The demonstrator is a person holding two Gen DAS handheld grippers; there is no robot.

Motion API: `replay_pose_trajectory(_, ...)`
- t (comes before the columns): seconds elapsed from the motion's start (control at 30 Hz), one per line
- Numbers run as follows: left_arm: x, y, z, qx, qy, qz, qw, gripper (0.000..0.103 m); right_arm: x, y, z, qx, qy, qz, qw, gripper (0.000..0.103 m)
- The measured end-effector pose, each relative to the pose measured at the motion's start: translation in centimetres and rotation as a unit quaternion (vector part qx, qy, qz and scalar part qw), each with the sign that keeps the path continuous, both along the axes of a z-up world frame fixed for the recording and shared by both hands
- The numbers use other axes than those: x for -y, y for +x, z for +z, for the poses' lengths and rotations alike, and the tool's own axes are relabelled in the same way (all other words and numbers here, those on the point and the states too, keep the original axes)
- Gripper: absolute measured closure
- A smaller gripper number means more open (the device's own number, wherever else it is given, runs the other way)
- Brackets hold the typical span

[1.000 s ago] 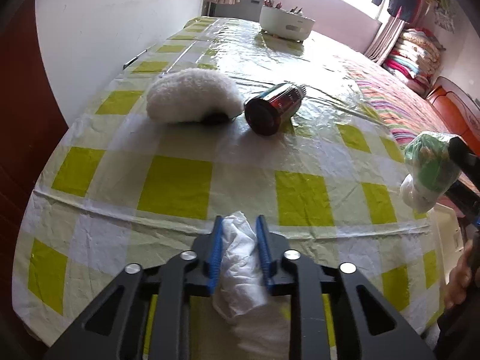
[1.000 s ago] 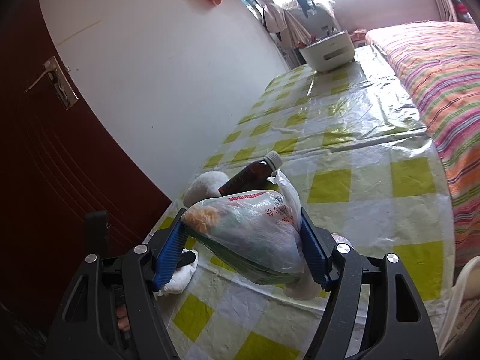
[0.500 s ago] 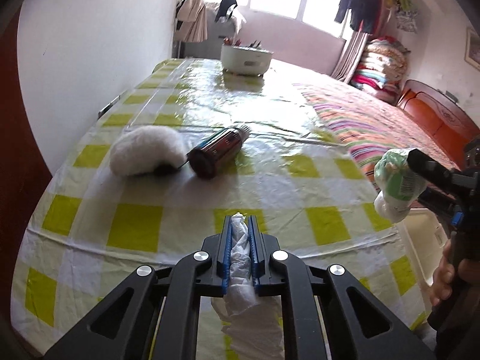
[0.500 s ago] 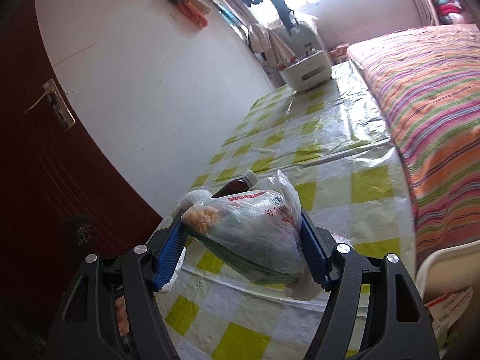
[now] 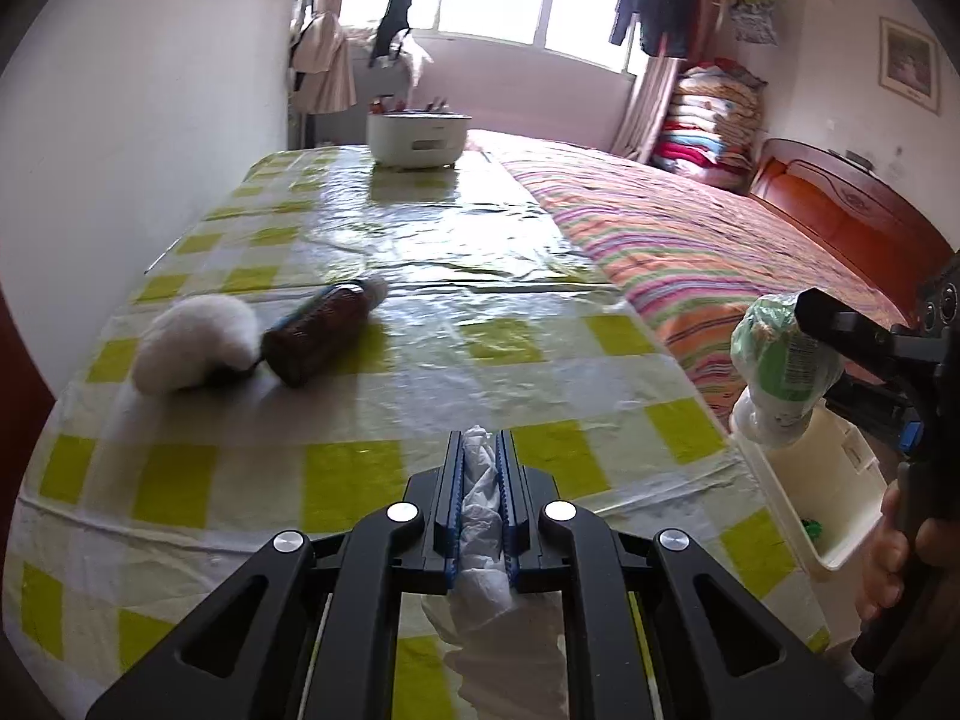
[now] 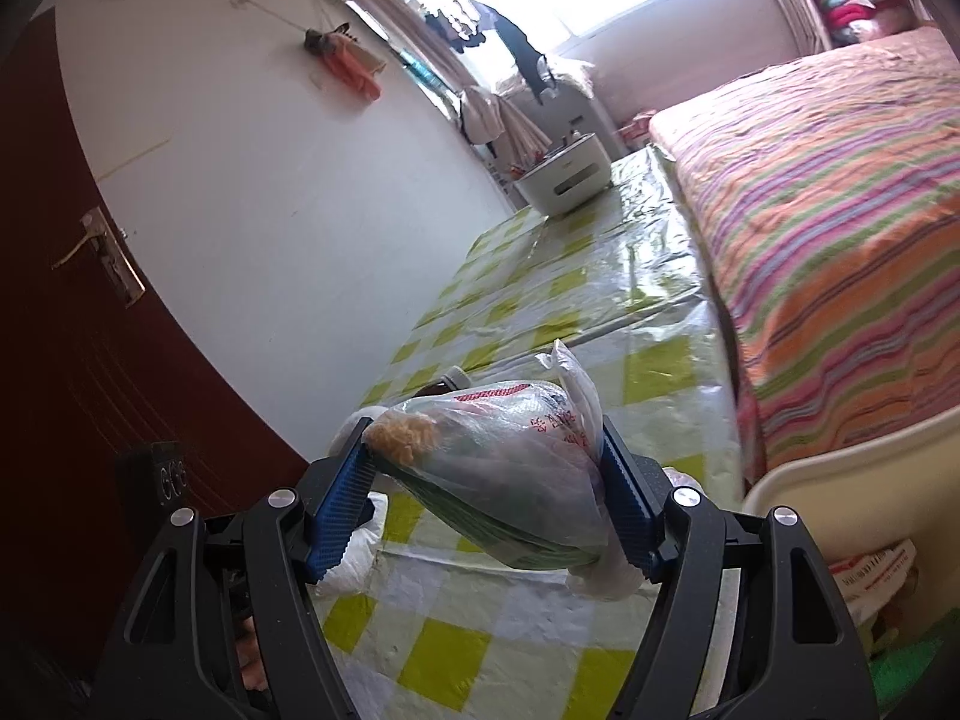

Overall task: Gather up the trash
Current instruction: 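Carry the plastic bag over the cream bin and open the right gripper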

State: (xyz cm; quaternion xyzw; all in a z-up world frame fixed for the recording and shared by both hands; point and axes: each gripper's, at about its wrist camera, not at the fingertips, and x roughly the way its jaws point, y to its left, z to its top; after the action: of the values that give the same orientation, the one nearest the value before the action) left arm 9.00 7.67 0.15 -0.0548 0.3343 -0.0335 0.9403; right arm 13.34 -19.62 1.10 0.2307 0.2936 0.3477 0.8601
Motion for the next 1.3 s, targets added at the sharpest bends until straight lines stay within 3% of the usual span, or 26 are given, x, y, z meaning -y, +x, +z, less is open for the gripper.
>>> replay_pose_trajectory(0.63,8.8,1.2,0.6,0.037,0.015,-0.071,0.9967,0.093,6.9,-3.6,-0.3,0.005,0.037,-0.085,0.996,0.034)
replay_pose_trajectory(1.1,17.3,1.5,3.2,0.067,0.028,-0.151,0.9859,0.093,12.5,-4.9,-0.8,0.018,0.022,-0.187,0.982,0.034)
replay_pose_trajectory(1.3,19.1,1.8,3.2,0.065,0.014,-0.173,0.9827,0.093,13.3,-5.4,-1.2,0.020,0.013,-0.219,0.976,0.034)
